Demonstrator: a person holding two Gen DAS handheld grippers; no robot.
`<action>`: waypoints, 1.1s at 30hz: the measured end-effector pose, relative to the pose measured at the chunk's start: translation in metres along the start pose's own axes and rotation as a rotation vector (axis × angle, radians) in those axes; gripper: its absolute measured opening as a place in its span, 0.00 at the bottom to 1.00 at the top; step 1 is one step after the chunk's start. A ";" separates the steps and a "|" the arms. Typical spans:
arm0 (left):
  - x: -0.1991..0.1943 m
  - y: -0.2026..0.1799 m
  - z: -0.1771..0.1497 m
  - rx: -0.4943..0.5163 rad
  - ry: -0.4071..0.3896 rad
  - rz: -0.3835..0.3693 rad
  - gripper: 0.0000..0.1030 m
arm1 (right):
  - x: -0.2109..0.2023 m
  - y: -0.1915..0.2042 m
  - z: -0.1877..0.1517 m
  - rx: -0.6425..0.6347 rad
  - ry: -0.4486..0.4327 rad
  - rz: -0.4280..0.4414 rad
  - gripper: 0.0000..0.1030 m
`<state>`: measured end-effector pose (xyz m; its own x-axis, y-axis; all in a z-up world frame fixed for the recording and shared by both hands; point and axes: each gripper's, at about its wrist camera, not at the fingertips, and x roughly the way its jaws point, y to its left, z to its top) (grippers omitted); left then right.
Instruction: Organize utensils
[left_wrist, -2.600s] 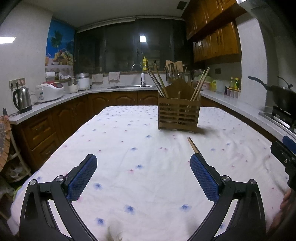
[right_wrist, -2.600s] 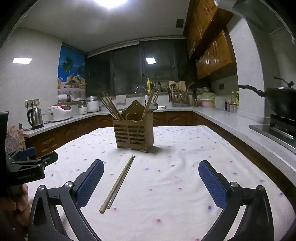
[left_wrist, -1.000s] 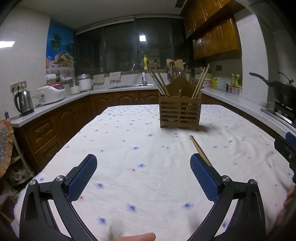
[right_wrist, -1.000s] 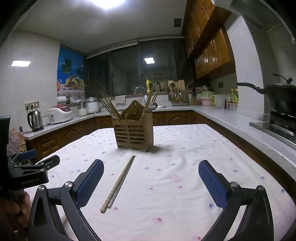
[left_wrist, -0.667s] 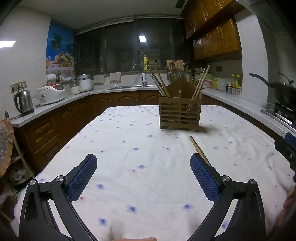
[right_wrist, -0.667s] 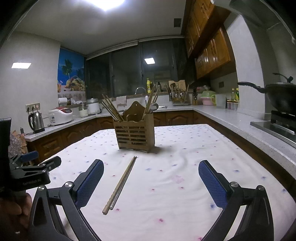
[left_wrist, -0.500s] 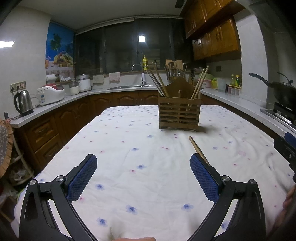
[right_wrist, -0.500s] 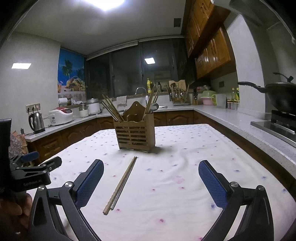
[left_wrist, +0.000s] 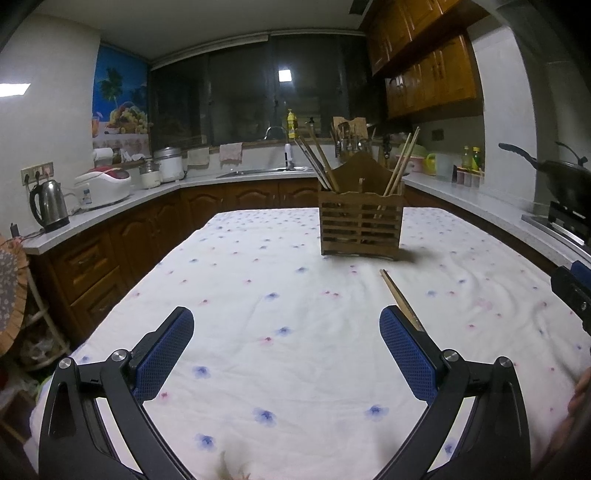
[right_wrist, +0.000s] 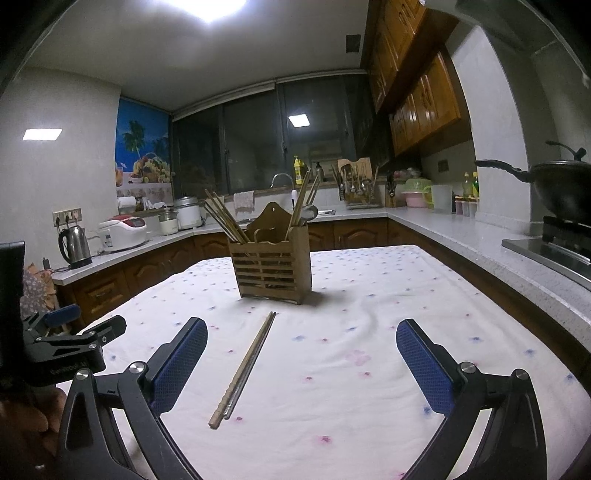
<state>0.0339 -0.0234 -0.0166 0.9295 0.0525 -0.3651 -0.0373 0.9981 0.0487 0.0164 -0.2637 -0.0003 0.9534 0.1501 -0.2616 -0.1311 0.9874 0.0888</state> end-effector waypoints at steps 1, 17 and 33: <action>0.000 0.000 0.000 0.001 0.000 0.000 1.00 | 0.000 0.000 0.000 -0.001 0.000 -0.001 1.00; 0.000 0.001 -0.001 -0.001 0.004 -0.005 1.00 | 0.002 0.009 0.000 0.002 0.005 0.005 1.00; -0.001 0.001 0.001 0.004 0.004 -0.014 1.00 | 0.002 0.008 0.000 0.005 0.005 0.005 1.00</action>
<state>0.0331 -0.0225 -0.0154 0.9285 0.0388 -0.3692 -0.0229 0.9986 0.0475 0.0168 -0.2556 -0.0004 0.9515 0.1549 -0.2656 -0.1342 0.9864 0.0945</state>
